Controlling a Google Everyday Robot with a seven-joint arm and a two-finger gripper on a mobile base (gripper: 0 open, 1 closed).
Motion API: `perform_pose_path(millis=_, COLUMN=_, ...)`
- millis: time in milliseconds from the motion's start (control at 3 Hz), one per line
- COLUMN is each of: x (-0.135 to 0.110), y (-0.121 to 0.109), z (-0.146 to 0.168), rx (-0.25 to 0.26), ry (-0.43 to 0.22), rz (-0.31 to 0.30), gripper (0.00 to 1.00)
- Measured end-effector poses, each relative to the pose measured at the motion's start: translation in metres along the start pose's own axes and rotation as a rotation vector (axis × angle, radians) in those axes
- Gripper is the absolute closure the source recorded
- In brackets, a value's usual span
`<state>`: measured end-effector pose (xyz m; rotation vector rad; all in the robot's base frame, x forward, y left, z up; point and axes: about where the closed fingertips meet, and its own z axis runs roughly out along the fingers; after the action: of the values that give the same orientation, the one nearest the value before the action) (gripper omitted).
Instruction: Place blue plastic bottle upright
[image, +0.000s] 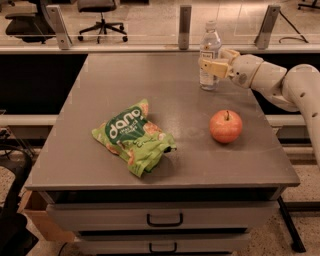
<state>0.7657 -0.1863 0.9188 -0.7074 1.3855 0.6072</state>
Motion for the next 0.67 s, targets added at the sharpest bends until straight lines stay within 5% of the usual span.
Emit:
perform_pose_path(millis=333, x=-0.0001, y=0.0021, z=0.0031, rx=-0.005, ry=-0.001, rz=0.0, gripper=0.05)
perform_pose_path(millis=667, x=-0.0002, y=0.0037, z=0.0053, rx=-0.009, ry=-0.001, rz=0.001, gripper=0.0)
